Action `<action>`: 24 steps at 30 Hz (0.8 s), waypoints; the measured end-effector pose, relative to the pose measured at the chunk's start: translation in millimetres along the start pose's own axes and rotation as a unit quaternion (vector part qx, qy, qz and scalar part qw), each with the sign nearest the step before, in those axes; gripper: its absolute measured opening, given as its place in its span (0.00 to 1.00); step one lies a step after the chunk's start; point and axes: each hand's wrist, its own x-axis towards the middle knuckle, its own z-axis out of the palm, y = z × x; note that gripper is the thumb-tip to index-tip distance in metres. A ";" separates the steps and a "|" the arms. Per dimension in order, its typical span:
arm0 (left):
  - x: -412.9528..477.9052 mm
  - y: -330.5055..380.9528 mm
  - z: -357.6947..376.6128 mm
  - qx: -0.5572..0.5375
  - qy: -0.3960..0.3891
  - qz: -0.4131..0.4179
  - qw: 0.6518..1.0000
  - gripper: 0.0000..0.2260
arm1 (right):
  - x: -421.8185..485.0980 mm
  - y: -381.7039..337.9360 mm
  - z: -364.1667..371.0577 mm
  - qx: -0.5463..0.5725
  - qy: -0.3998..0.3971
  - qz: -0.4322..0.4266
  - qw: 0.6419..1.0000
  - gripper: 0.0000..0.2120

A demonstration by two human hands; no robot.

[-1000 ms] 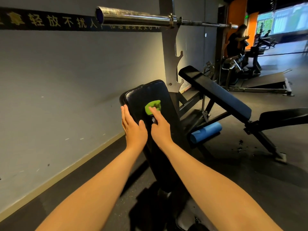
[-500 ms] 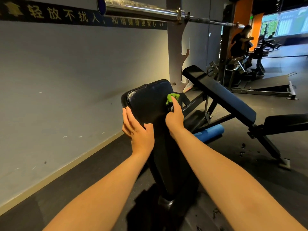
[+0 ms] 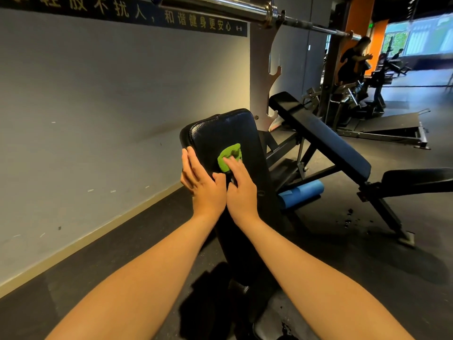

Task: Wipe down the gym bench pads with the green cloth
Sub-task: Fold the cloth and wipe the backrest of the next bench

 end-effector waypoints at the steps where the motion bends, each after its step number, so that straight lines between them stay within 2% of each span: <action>1: 0.7 -0.1 -0.8 -0.002 -0.003 0.002 1.000 0.38 | 0.0 1.0 -5.1 -0.002 -0.022 -0.002 1.000 0.26; 4: 0.3 -0.6 -1.4 -0.004 -0.008 0.006 1.000 0.38 | 13.1 5.8 -20.9 -0.036 -0.057 -0.002 0.998 0.31; 6: 0.2 -0.4 -1.2 0.006 -0.007 0.007 1.000 0.38 | 29.0 6.6 -28.2 -0.052 -0.031 0.027 0.998 0.32; 9: 0.7 -1.6 -0.7 0.017 -0.005 0.011 1.000 0.38 | 52.5 10.9 -40.2 -0.042 0.018 0.132 0.990 0.33; 12: 0.2 -2.3 -0.1 0.016 -0.005 0.005 1.000 0.38 | 68.7 20.3 -53.2 0.017 0.039 0.229 0.973 0.37; 15: 1.9 -4.1 0.8 0.017 -0.006 0.011 1.000 0.37 | 70.7 19.5 -55.0 0.063 0.068 0.279 0.956 0.36; 17: 3.3 -7.2 1.1 0.019 -0.016 0.018 1.000 0.37 | 61.0 12.5 -48.7 0.054 0.083 0.267 0.959 0.36; 19: 4.2 -9.3 0.3 0.020 -0.026 0.023 0.999 0.38 | 46.9 3.2 -40.0 0.034 0.078 0.218 0.972 0.33; 24: 6.2 -9.3 -8.0 -0.025 -0.084 0.006 0.996 0.39 | 3.2 -15.5 -17.5 0.039 -0.024 0.094 0.995 0.28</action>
